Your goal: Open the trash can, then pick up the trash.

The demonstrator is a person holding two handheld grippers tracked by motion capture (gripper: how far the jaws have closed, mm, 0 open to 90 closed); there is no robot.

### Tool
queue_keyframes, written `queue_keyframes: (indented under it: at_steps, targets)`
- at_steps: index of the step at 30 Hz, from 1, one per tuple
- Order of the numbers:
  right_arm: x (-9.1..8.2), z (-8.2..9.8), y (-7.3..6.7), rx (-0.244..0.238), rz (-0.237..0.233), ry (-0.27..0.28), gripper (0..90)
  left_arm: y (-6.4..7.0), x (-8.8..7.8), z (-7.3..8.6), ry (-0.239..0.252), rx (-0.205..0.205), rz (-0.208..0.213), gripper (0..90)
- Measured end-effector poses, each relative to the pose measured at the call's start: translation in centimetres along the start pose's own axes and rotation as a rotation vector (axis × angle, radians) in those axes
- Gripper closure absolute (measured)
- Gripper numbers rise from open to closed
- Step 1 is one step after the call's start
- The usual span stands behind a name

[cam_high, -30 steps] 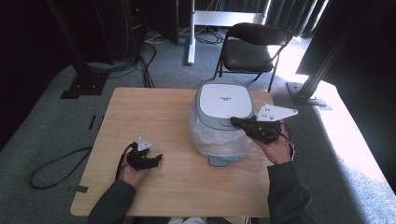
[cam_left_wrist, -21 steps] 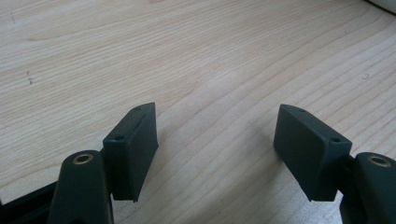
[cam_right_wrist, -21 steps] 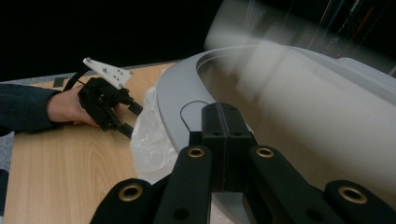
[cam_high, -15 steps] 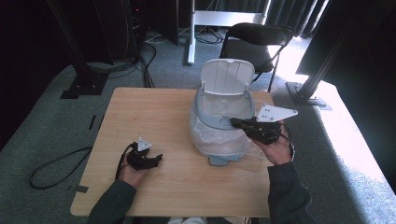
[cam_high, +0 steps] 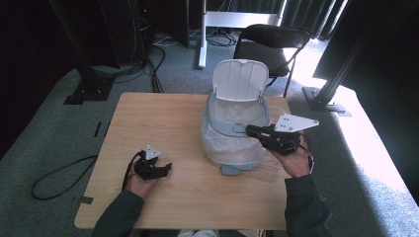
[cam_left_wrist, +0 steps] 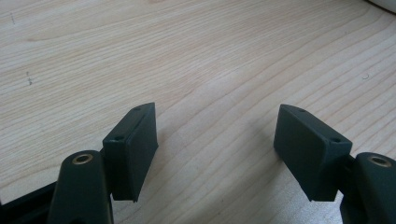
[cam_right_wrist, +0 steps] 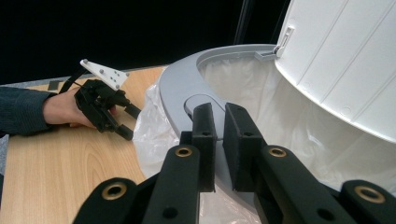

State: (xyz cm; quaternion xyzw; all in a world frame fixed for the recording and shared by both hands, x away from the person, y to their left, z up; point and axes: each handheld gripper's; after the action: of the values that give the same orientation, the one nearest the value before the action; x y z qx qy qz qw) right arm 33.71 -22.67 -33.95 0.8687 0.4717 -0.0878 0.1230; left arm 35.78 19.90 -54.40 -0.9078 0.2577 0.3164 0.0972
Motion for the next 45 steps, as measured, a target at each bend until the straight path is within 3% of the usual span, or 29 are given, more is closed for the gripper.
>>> queue_keyframes:
  at_steps: [15, 25, 45]
  targets:
    - [-2.0, 1.1, -0.1, 0.010, 0.079, 0.012, 72.9, 0.0, 0.0, 0.0, 0.001, 0.000, 0.000, 30.3]
    - [-4.5, 2.9, 0.2, 0.041, 0.156, 0.013, 69.0, 0.0, 0.0, 0.0, 0.003, -0.001, -0.002, 30.3]
    - [-5.0, 5.3, 1.0, 0.080, 0.223, -0.028, 69.4, 0.0, 0.0, 0.0, 0.003, -0.001, -0.001, 30.3]
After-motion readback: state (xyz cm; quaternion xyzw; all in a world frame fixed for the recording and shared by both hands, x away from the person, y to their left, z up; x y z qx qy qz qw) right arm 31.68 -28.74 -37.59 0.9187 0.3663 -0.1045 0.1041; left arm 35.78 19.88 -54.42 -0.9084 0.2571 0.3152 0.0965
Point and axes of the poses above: each handheld gripper's, and its own axes: x roughly forward along the jaws, z roughly out of its underside, y roughly to its right, and after that the axes turned 5 degrees about y, right-handed
